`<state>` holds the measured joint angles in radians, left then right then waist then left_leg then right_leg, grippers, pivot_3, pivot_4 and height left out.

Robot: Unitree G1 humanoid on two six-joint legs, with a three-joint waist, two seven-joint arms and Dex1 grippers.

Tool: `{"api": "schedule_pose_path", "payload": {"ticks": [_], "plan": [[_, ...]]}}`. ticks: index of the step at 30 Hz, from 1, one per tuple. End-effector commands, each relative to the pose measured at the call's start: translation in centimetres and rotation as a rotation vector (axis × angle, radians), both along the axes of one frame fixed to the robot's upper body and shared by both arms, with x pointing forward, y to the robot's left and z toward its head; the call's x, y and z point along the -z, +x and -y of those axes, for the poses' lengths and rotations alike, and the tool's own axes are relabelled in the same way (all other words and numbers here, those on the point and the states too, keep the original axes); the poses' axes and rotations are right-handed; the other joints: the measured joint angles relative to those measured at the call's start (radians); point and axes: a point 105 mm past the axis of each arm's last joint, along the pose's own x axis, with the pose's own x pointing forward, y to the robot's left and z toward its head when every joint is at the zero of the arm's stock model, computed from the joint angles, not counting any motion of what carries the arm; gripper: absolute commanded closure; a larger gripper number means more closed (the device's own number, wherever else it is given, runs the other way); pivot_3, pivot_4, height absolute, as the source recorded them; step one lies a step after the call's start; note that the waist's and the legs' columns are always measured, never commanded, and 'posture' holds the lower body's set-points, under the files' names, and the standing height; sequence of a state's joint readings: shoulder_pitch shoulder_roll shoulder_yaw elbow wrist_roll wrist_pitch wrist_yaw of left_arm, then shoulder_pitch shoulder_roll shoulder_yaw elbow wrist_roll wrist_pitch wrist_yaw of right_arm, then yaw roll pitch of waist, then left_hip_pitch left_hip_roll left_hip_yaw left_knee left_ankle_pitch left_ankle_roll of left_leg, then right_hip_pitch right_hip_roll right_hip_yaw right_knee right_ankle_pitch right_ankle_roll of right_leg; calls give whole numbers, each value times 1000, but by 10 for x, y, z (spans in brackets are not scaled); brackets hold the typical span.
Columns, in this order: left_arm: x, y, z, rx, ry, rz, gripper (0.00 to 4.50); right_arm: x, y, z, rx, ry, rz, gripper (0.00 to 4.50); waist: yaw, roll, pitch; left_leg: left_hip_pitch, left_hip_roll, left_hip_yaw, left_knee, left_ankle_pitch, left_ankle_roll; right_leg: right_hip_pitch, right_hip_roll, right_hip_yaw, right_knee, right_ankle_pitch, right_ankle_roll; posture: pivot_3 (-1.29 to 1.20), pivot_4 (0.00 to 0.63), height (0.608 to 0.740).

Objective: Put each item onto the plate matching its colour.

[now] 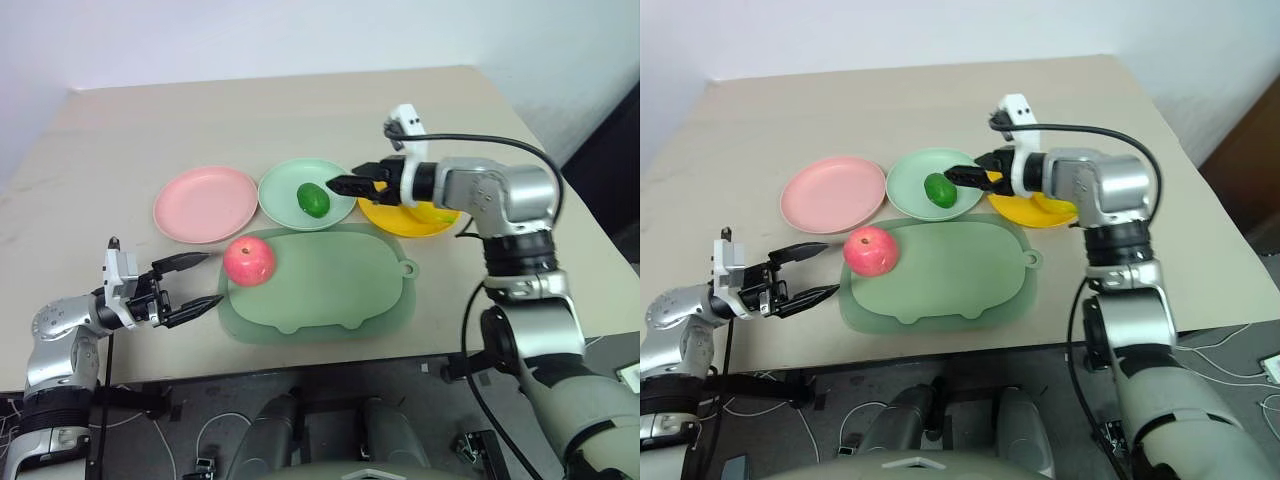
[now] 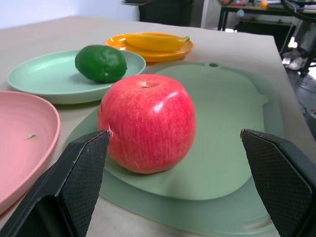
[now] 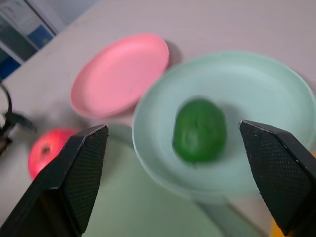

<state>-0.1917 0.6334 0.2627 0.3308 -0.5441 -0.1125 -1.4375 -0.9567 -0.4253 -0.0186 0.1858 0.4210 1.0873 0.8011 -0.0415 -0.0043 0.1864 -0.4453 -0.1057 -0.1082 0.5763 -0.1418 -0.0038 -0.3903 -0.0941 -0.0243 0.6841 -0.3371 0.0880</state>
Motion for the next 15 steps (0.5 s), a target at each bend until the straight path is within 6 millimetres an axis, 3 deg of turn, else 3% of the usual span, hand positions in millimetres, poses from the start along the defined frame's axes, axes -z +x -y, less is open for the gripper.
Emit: {"api": "schedule_pose_path", "payload": {"ticks": [1,6,15], "plan": [[-12,4,7,3,-11,38,0,-9,-23,10,-78,7,59,35,0,0,0,0,0,0,0,0,0,0,0,0,0,0,0,0,150,737],[-30,24,17,-49,-14,59,0,9,-32,22,-37,-12,6,35,-1,0,0,-1,0,0,0,0,0,0,0,0,0,0,0,0,150,737],[-66,47,38,9,169,-17,0,19,-39,18,-16,8,-36,35,1,-1,0,-2,0,0,1,0,1,1,0,-1,-1,0,0,0,150,737]]}}
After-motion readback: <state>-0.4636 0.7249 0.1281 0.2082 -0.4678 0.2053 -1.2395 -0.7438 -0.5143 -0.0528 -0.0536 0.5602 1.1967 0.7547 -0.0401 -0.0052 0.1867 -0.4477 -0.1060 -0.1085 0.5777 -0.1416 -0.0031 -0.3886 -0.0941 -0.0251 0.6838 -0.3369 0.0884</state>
